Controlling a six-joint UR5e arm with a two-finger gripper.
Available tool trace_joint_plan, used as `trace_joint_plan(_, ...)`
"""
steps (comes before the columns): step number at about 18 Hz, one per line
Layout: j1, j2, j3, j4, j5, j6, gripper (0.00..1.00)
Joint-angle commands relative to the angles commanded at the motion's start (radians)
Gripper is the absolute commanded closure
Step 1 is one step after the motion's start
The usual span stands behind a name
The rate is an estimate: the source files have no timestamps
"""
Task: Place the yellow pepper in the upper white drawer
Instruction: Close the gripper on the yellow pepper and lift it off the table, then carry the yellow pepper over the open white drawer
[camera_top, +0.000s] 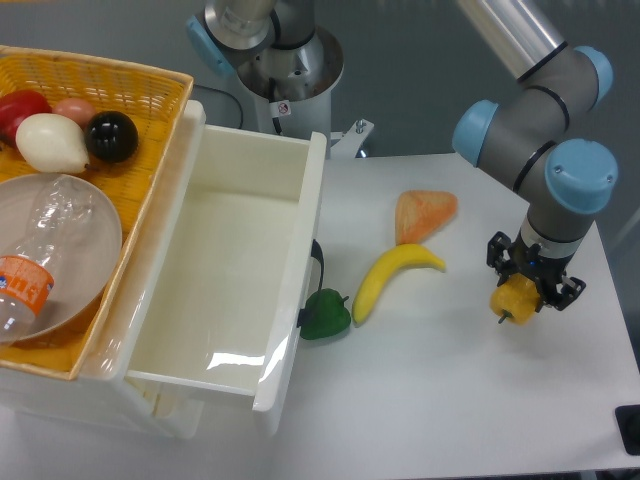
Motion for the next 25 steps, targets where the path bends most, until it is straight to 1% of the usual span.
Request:
trace_joint_plan(5, 0.0, 0.008, 0.003, 0.002, -0.009, -0.012, 1.0)
trace_joint_plan(8, 0.002, 0.023, 0.014, 0.002, -0.038, -0.066, 1.0)
trace_joint_plan(12, 0.003, 0.09, 0.014, -0.003, -0.133, -0.207, 1.0)
trace_joint_plan(14, 0.002, 0.142, 0.006, -0.014, -0.181, -0.29, 1.0)
trace_joint_plan(17, -0.003, 0.208, 0.006, -0.046, -0.241, -0.374, 1.0)
trace_joint_plan(22, -0.032, 0.278, -0.003, -0.058, -0.27, -0.498, 1.0)
trace_joint_plan(25, -0.049, 0.317, -0.003, -0.058, -0.339, -0.583, 1.0)
